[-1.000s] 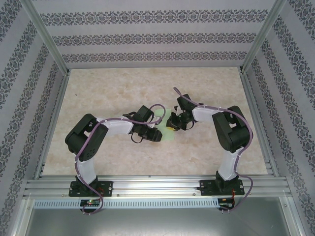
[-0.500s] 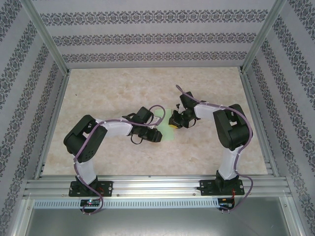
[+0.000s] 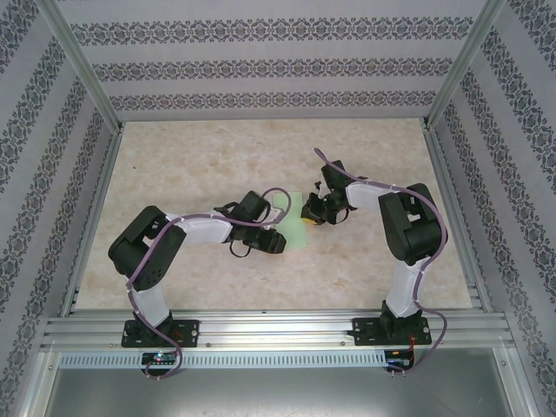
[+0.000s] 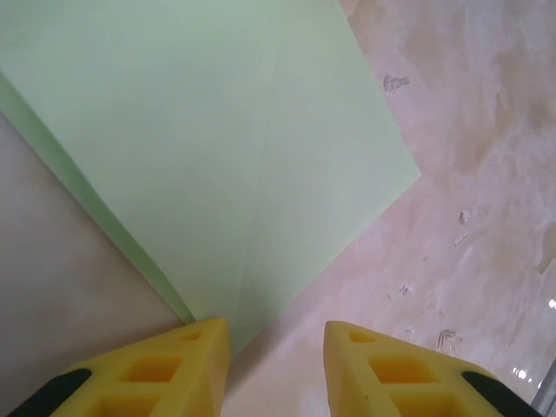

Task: Fold a paper plane with a square sheet of paper (fold left side to right side)
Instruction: Fold the triangle a second time at the center of the table, then turn over the paper at the center of the table.

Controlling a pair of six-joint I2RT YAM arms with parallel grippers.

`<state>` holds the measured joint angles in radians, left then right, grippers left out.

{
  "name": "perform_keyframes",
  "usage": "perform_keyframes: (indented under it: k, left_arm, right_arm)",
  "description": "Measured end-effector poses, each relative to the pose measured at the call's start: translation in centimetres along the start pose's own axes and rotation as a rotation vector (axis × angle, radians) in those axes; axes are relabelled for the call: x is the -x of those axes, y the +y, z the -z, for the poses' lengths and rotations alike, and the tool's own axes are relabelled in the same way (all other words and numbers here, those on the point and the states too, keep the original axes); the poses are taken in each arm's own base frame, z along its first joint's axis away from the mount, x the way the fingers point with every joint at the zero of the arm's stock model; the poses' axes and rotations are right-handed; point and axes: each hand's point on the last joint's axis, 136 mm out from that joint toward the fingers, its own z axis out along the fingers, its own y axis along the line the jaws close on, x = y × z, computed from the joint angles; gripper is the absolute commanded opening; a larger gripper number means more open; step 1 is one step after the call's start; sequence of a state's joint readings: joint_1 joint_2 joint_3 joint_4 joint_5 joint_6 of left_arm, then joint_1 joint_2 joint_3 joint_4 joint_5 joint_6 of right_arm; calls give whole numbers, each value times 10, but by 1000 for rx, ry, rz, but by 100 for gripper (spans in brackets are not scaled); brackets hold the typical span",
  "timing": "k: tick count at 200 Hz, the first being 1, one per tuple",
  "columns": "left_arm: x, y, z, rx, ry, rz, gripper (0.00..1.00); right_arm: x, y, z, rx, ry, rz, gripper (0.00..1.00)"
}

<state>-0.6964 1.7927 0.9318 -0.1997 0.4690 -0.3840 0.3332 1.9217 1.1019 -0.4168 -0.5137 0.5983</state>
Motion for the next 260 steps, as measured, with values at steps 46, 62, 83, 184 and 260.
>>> perform_keyframes:
  k: [46, 62, 83, 184, 260]
  left_arm:
    - [-18, -1, 17, 24, 38, 22, 41]
    - [-16, -5, 27, 25, 27, 20, 44]
    - [-7, -8, 42, 16, -15, 19, 50]
    - [95, -9, 36, -60, -149, 41, 61]
    - [99, 4, -5, -97, -68, 74, 37]
  right_arm:
    - [10, -3, 5, -5, -35, 11, 19]
    - [16, -5, 13, -26, -70, 25, 27]
    - [27, -3, 34, -43, -141, 54, 36]
    - [9, -16, 98, -46, -320, 132, 64]
    - [-4, -17, 91, 1, -308, 120, 64]
